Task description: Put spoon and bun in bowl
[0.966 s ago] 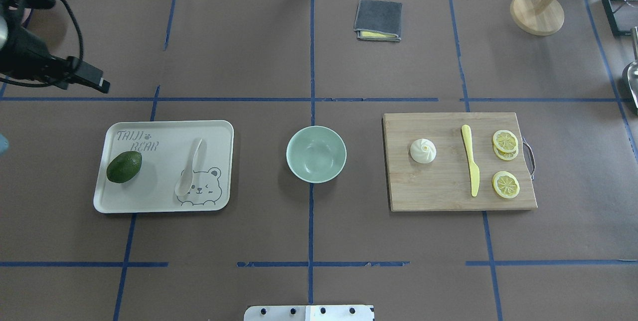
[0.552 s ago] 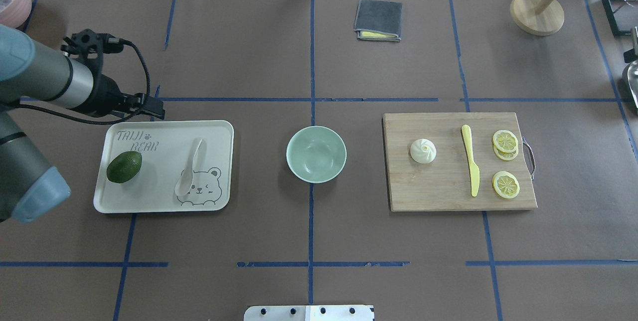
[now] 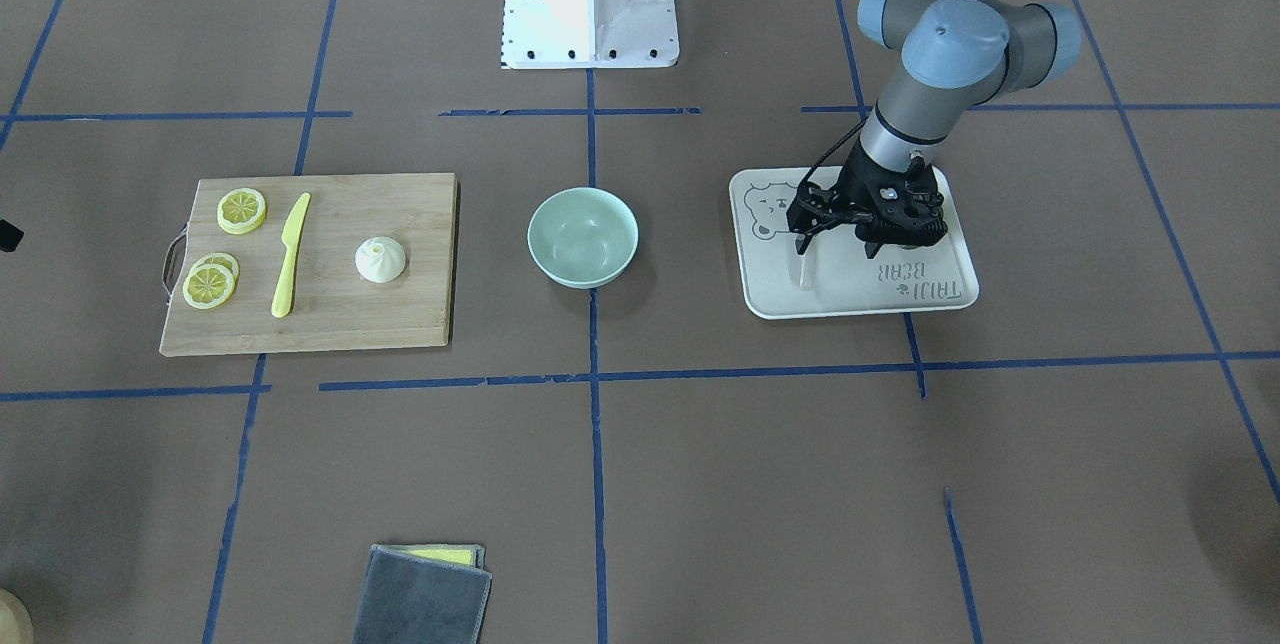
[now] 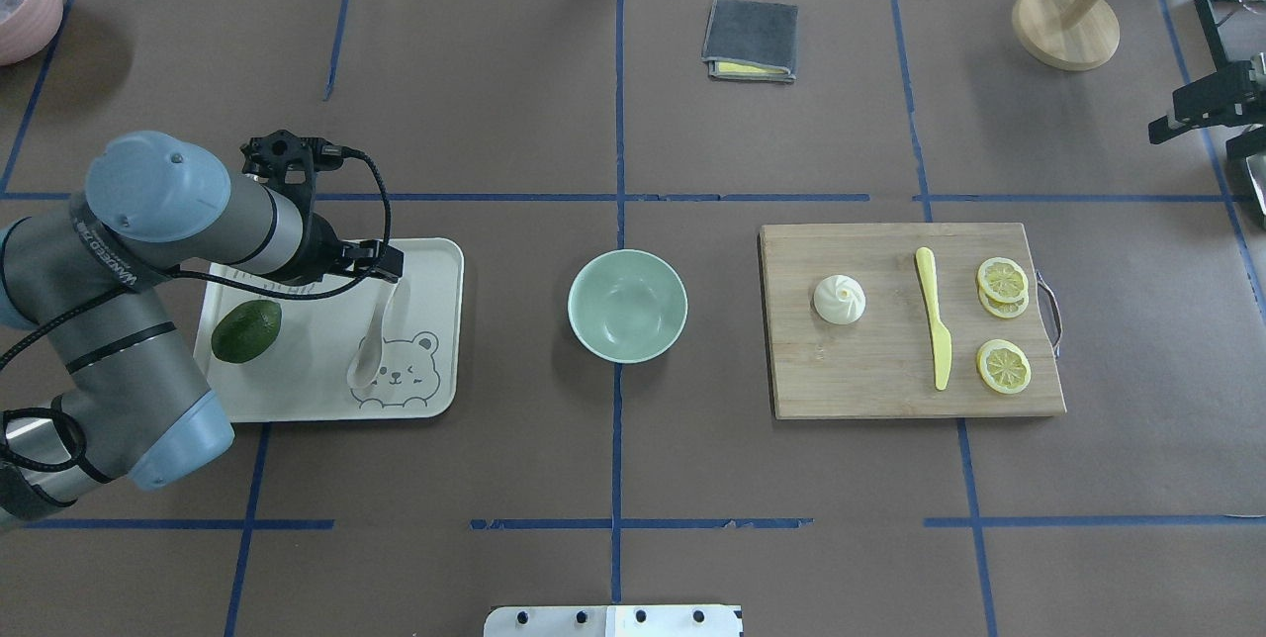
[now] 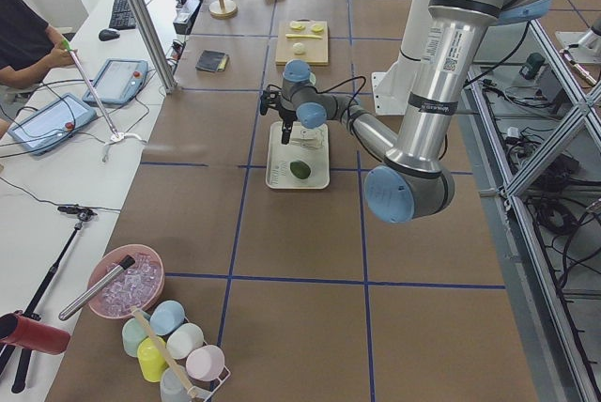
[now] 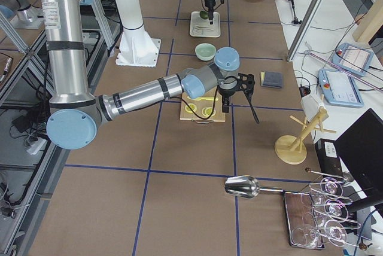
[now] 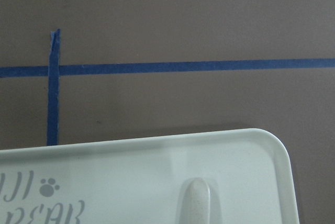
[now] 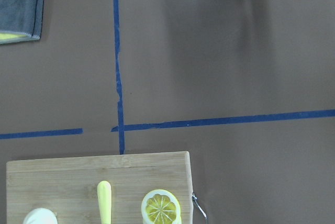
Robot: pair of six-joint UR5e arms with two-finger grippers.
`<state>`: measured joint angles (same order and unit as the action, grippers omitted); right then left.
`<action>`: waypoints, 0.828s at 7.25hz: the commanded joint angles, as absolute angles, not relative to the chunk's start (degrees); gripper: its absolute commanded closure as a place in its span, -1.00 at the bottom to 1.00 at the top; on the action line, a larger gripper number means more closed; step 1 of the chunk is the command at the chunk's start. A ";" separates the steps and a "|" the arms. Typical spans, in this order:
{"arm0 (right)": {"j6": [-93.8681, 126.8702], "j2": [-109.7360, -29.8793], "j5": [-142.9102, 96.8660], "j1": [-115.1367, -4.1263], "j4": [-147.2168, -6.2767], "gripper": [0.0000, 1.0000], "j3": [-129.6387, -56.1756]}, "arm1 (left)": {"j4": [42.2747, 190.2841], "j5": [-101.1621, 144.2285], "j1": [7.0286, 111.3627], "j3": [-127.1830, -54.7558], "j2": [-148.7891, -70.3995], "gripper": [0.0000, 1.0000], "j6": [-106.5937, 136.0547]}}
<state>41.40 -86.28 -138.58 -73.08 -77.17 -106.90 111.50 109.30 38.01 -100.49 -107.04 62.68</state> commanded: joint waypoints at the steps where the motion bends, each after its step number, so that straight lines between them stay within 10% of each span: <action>1: 45.95 -84.39 -136.95 -68.66 -77.08 -1.00 -107.84 | 111.53 108.81 36.83 -99.41 -107.40 -0.78 62.93; 6: 53.26 -80.07 -133.68 -62.93 -77.17 -1.00 -107.84 | 111.53 108.19 34.89 -96.77 -108.98 -0.51 63.11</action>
<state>52.76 -80.71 -133.74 -63.35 -77.08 -107.90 111.53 108.19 34.98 -97.12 -108.83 63.10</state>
